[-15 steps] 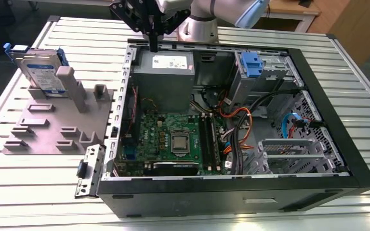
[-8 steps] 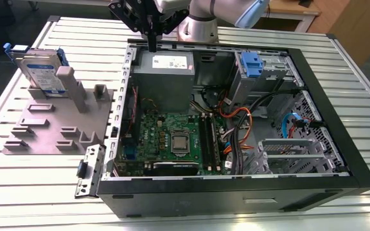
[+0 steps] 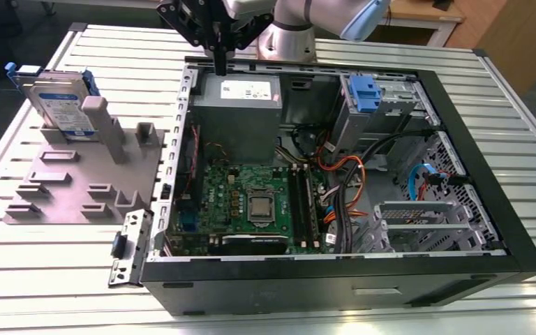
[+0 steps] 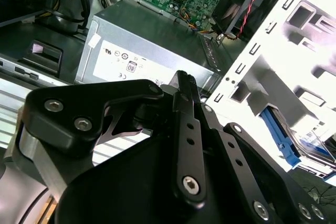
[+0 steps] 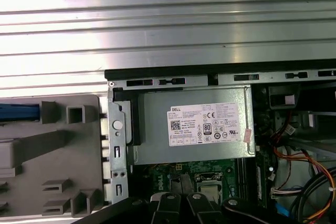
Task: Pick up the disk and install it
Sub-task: 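Reach for the disk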
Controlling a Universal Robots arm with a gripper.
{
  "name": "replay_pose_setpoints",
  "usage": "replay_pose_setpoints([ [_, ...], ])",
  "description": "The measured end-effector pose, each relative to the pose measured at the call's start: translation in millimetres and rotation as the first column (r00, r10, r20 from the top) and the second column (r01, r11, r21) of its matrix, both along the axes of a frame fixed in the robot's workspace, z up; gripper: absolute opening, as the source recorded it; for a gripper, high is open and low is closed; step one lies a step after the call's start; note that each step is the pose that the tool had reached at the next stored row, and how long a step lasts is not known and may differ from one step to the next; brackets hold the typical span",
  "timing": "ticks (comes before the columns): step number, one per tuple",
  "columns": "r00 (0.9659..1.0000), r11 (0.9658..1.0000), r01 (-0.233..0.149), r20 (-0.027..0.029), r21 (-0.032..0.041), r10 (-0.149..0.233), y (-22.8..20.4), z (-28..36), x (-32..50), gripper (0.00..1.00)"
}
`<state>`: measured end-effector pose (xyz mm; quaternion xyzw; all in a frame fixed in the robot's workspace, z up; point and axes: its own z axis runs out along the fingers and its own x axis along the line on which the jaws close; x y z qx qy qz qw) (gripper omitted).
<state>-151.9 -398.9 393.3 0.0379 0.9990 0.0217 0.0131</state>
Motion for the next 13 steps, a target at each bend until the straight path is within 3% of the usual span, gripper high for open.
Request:
replay_pose_setpoints([
  [13,1.0,1.0,0.0,0.0,0.0,0.0,0.0,0.0,-7.0,0.11],
])
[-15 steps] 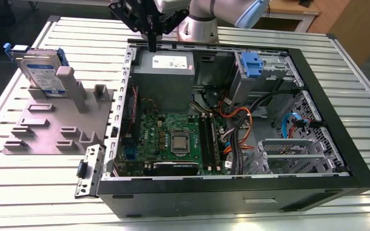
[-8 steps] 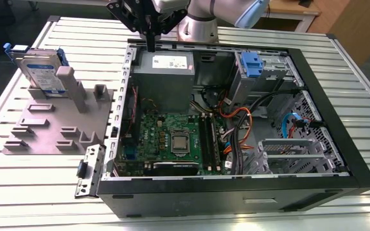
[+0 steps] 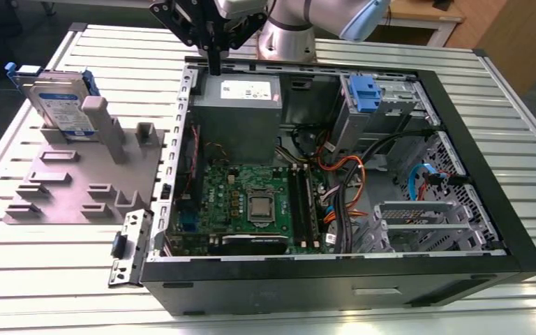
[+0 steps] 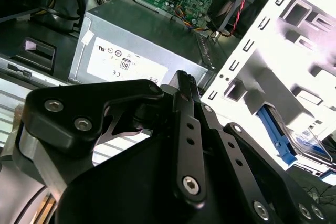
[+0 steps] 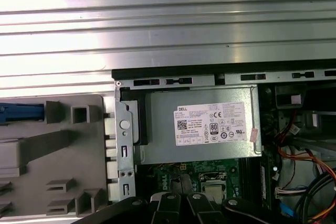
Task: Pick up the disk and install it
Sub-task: 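Reach for the disk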
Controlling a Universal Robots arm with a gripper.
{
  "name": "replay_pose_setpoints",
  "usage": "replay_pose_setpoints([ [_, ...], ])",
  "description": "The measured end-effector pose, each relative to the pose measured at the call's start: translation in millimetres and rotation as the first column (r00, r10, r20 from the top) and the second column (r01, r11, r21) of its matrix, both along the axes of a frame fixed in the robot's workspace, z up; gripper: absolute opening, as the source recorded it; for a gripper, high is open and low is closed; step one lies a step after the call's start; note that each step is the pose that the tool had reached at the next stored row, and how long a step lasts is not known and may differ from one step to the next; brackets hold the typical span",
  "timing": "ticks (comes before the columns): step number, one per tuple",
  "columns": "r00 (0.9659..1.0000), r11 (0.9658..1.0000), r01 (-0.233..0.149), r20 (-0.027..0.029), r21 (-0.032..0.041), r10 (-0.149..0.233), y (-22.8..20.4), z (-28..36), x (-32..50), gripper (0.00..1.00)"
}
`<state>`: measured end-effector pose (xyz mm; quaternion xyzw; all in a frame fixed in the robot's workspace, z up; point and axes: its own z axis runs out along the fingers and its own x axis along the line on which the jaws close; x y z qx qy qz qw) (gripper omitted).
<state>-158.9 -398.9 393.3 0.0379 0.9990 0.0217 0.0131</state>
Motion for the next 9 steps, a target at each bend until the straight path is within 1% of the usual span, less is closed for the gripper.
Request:
replay_pose_setpoints([
  [9,1.0,1.0,0.0,0.0,0.0,0.0,0.0,0.0,-2.3,0.11],
])
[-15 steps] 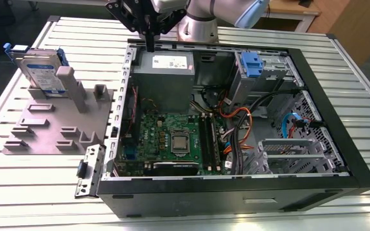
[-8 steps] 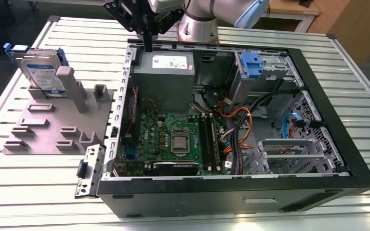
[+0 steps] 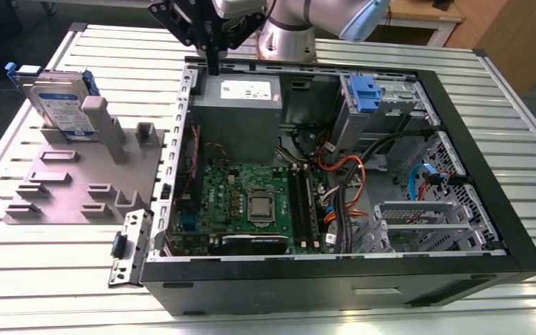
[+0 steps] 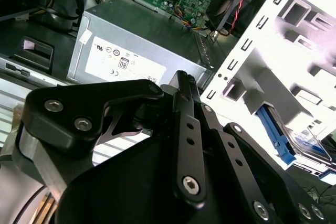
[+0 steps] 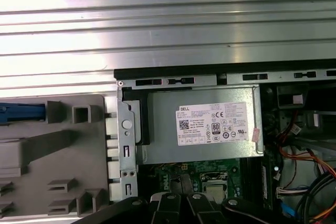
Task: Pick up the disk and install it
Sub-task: 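Reach for the disk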
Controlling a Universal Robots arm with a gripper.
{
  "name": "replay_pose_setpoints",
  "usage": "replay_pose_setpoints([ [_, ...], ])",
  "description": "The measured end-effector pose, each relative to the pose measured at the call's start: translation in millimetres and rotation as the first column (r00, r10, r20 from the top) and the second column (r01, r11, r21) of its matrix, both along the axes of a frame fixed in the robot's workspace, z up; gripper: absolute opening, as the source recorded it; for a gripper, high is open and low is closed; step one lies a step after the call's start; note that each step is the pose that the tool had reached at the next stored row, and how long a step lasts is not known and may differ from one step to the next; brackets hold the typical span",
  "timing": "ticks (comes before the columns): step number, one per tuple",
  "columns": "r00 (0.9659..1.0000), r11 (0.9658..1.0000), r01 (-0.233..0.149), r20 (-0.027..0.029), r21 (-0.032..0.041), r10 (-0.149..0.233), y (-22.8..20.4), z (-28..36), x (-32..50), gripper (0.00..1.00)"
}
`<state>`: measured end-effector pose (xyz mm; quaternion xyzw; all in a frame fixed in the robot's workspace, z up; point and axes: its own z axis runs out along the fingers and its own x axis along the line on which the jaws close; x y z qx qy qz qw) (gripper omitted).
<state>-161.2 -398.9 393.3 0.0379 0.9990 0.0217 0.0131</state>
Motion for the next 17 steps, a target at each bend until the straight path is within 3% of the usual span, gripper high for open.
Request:
replay_pose_setpoints([
  [17,1.0,1.0,0.0,0.0,0.0,0.0,0.0,-0.3,-6.3,0.11],
])
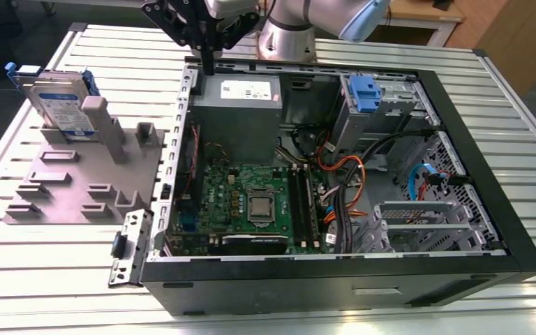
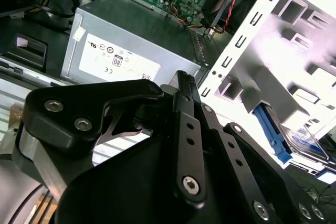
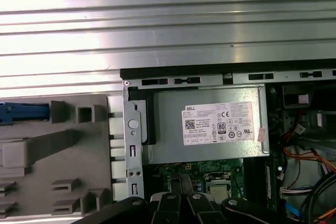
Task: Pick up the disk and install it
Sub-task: 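Reach for the disk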
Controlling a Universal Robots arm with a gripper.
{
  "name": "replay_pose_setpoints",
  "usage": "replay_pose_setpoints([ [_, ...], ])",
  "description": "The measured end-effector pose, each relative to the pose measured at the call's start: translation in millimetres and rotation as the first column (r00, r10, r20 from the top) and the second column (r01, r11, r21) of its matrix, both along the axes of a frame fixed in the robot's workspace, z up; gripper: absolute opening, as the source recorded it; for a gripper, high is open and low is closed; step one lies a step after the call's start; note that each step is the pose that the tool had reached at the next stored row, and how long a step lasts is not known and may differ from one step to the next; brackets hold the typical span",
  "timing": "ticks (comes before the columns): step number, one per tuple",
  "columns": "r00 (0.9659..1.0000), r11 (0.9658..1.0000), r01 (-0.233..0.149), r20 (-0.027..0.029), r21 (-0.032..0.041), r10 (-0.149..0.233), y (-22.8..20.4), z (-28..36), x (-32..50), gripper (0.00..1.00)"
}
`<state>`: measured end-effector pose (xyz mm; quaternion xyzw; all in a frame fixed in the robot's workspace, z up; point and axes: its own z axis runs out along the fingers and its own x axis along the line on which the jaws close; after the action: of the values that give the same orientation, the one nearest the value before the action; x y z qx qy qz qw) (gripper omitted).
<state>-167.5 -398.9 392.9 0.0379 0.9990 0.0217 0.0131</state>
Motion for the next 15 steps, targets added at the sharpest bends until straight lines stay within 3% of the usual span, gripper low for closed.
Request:
replay_pose_setpoints([
  [15,1.0,1.0,0.0,-0.0001,-0.0001,0.0,0.0,-0.4,-5.3,0.11],
])
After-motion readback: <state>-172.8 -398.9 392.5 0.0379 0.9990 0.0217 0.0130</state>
